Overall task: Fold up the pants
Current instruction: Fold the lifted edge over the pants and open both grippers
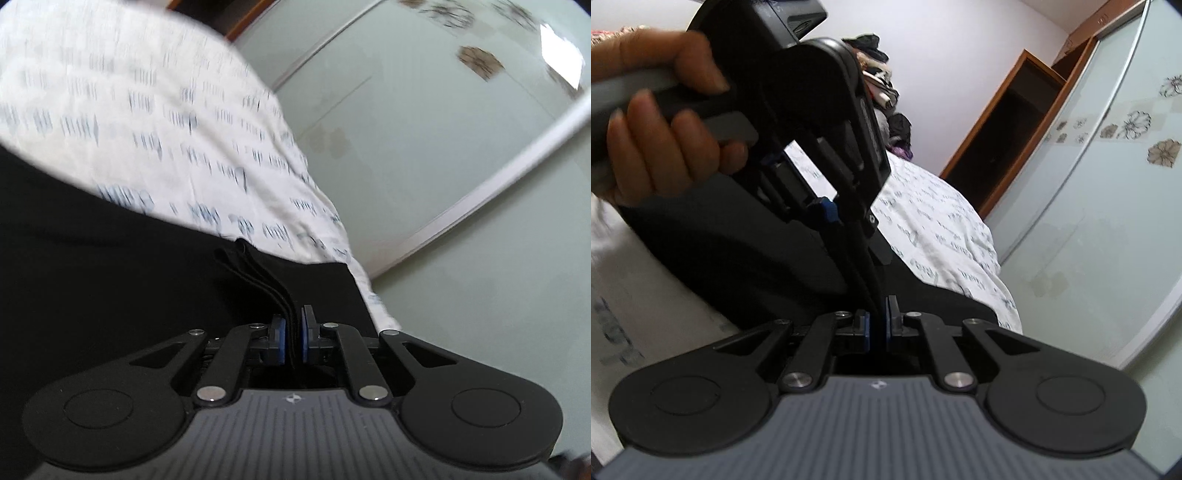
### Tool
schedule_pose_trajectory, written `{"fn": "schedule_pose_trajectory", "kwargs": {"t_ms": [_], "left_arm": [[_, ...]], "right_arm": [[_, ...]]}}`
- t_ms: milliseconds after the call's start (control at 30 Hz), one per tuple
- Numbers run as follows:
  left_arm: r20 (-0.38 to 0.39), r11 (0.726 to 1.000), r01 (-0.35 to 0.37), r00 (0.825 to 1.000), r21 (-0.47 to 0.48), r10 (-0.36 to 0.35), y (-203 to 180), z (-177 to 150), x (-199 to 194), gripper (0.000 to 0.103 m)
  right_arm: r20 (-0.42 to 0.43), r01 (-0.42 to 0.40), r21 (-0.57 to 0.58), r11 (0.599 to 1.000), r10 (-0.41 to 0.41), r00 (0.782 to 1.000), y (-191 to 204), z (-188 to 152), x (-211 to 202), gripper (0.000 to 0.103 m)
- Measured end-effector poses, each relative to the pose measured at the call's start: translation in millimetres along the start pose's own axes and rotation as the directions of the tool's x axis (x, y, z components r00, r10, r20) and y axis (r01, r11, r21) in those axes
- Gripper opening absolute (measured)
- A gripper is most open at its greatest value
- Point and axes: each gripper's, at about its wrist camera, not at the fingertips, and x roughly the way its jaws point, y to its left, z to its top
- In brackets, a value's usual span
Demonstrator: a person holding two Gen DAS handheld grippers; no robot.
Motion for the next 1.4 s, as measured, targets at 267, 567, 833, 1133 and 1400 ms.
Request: {"fn": "schedule_pose_trajectory", "kwargs": {"t_ms": [267,567,833,1133,1400], "left_arm": [[0.108,0.957,-0.257,0.964,0.135,0.244,11.6,-8.9,-55.0,0.007],[0.149,0.911,-0.381,0.921,0.156,0.359,32.2,-15.5,-81.3,0.008],[0.133,0.877,-0.443,0.895,0.183,0.425,36.2,-17.6,-80.5,0.009],[0.269,0.758,-0.626,0.774,0.185,0.573,21.7,-16.5,-106.1,0.084],[0.228,0.601,-0.655,0.740,0.457,0.633,-2.3,-37.3,-40.8,0.084]], "right_arm": [[0.098,-0.139,-0.027,0.990,0.141,0.985,35.8,32.6,2.6,0.007],[0.132,-0.235,-0.070,0.969,0.243,0.961,73.2,53.2,13.3,0.007],[0.122,-0.269,-0.051,0.962,0.273,0.954,78.2,49.6,24.7,0.007],[0.123,-0.303,0.021,0.953,0.298,0.947,28.4,29.5,8.9,0.040],[-0.057,-0.015,0.431,0.902,0.044,0.997,-57.3,-11.3,54.2,0.064]]}}
